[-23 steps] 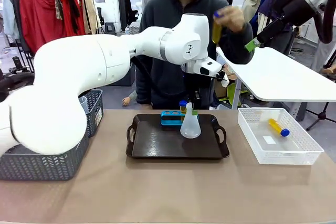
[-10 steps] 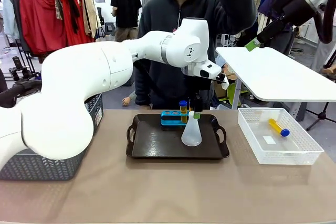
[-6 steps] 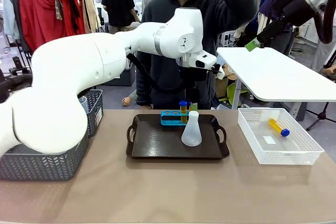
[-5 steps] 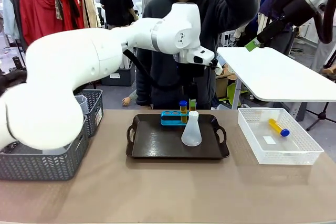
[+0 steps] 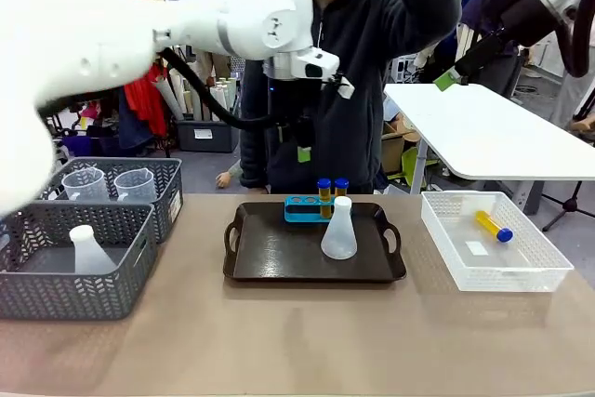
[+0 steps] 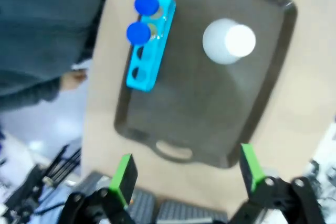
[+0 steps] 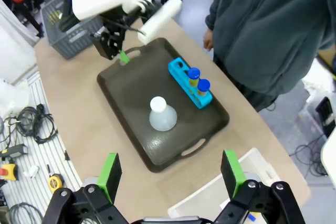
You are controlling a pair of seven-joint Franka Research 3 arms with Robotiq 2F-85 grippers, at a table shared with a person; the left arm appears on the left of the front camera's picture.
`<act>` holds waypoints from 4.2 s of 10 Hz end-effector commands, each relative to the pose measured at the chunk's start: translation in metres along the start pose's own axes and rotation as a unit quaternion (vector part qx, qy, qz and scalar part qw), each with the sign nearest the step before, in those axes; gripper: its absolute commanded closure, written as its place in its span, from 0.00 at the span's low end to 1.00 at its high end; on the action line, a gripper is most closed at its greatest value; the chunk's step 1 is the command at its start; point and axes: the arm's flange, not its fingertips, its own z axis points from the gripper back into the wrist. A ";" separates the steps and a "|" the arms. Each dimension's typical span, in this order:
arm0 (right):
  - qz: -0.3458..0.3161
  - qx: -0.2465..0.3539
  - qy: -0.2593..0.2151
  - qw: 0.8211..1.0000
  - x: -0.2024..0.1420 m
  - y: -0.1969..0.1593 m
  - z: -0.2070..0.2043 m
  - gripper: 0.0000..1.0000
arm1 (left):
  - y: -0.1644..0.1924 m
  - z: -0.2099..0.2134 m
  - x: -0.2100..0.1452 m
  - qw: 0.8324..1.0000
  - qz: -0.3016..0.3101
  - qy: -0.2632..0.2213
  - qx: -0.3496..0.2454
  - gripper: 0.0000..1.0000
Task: Prepare the laboratory tools.
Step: Pick up one Large Measuring Cup and place it on the Handle tray.
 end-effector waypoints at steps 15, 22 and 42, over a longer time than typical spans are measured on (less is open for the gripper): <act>0.003 0.001 -0.002 1.000 0.001 0.001 0.002 0.00 | 0.068 0.047 -0.156 0.972 0.233 0.027 0.027 0.00; 0.003 0.001 -0.002 1.000 0.001 0.001 0.002 0.00 | 0.167 0.031 -0.250 0.891 0.453 0.024 0.000 0.00; 0.003 0.001 -0.002 1.000 0.001 0.001 0.002 0.00 | 0.213 -0.122 -0.346 0.815 0.577 0.047 -0.017 0.00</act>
